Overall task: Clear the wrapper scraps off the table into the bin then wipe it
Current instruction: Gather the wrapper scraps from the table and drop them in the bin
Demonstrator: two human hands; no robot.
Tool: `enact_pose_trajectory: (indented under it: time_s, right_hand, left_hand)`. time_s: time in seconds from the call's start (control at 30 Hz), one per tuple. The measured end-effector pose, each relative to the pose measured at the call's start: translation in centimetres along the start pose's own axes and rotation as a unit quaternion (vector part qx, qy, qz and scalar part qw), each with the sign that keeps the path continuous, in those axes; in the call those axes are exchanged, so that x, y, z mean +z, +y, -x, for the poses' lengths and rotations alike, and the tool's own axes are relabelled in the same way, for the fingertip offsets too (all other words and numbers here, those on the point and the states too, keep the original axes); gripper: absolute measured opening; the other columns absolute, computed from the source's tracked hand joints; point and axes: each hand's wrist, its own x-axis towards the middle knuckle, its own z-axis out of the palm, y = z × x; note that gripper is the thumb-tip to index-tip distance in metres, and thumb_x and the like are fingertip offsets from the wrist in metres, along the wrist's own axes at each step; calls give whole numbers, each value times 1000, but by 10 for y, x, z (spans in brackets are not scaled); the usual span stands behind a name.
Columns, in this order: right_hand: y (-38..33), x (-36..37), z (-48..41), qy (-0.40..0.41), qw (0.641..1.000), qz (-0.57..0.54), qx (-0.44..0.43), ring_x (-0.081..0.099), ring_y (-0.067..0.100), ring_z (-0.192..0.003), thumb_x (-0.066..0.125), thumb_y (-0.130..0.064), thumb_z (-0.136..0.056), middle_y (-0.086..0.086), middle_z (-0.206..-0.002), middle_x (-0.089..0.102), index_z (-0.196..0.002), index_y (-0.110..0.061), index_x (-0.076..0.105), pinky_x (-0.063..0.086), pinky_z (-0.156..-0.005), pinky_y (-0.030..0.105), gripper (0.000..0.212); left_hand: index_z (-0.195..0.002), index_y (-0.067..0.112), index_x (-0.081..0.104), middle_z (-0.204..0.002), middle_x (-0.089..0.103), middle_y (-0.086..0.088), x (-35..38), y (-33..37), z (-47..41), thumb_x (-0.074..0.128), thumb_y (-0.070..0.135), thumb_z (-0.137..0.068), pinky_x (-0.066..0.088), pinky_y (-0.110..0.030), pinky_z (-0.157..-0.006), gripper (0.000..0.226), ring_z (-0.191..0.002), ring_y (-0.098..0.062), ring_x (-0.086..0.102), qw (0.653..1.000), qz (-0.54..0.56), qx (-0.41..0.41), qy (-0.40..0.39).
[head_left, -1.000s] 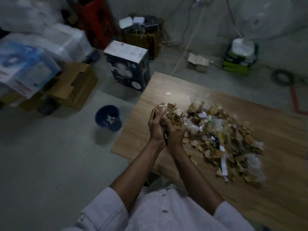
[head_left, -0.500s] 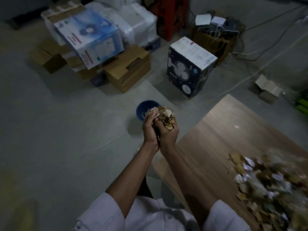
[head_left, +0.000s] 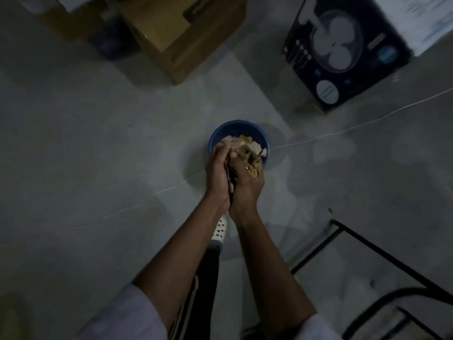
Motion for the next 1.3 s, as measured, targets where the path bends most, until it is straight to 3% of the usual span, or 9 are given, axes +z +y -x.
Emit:
enact_pose_trajectory:
  time_s: [0.3, 0.4, 0.57, 0.63, 0.7, 0.8, 0.93, 1.1, 1.3]
  right_hand:
    - [141, -40, -238, 88, 988, 30, 124, 74, 28, -103, 91, -17, -74, 8, -112, 76, -130, -14, 65, 62, -86, 50, 62]
    - [154, -48, -275, 123, 980, 10, 156, 71, 31, -108, 101, -36, -56, 8, -121, 71, -139, -15, 52, 61, -87, 53, 99]
    - [145, -53, -286, 28, 977, -37, 209, 65, 38, -116, 61, -92, -68, 17, -134, 65, -146, -20, 51, 53, -96, 60, 106]
    - [132, -56, -267, 10, 979, -41, 201, 64, 35, -114, 39, -89, -83, 15, -127, 66, -138, -18, 55, 51, -100, 53, 91]
    - [115, -62, -240, 34, 975, -80, 206, 60, 30, -110, 31, -78, -95, 11, -127, 61, -140, -18, 47, 51, -91, 43, 77]
    - [80, -73, -185, 73, 973, -99, 196, 57, 22, -107, 28, -72, -100, 7, -133, 56, -145, -15, 48, 49, -89, 33, 76]
    - [23, -86, -95, 89, 970, -141, 177, 43, 23, -139, 28, -69, -101, 7, -141, 53, -135, -15, 56, 32, -117, 38, 70]
    - [-58, -114, 38, 36, 972, -185, 138, 37, 27, -146, 31, -65, -103, 11, -152, 48, -143, -12, 54, 29, -120, 42, 71]
    - [-139, -212, 207, -40, 987, -148, 48, 50, 21, -136, 39, -54, -105, 7, -141, 59, -142, -13, 56, 36, -117, 40, 58]
  left_hand:
    - [-128, 18, 70, -119, 75, -10, -33, -112, -233, 55, 72, -90, 55, -47, -99, 67, -114, -30, 70, 969, -74, -224, -69]
    - [-121, 17, 73, -114, 76, -13, -33, -127, -258, 49, 76, -91, 54, -47, -96, 71, -110, -31, 70, 970, -72, -225, -62]
    - [-111, 17, 74, -119, 74, -16, -28, -116, -254, 43, 74, -96, 54, -46, -95, 67, -108, -33, 69, 973, -74, -219, 4]
    - [-93, 21, 70, -107, 74, -14, -20, -97, -231, 40, 66, -101, 55, -37, -76, 55, -93, -28, 68, 971, -98, -219, 13]
    - [-109, 23, 66, -92, 65, -3, -10, -73, -196, 35, 58, -106, 49, -32, -65, 47, -82, -20, 61, 970, -113, -213, 36]
    - [-151, 19, 45, -119, 61, -1, -9, -50, -143, 35, 59, -105, 44, -35, -90, 62, -105, -21, 57, 972, -121, -201, 19]
    - [-156, 27, 39, -158, 41, -12, 0, -26, -53, 41, 67, -100, 36, -44, -105, 68, -138, -30, 42, 974, -121, -189, -10]
    - [-155, 26, 42, -154, 47, -16, 31, -10, 87, 36, 66, -102, 35, -50, -113, 67, -140, -32, 45, 977, -113, -149, -100]
    - [-144, 20, 56, -135, 66, -9, 61, -35, 286, 39, 49, -106, 44, -44, -109, 50, -128, -21, 59, 968, -153, -47, -195]
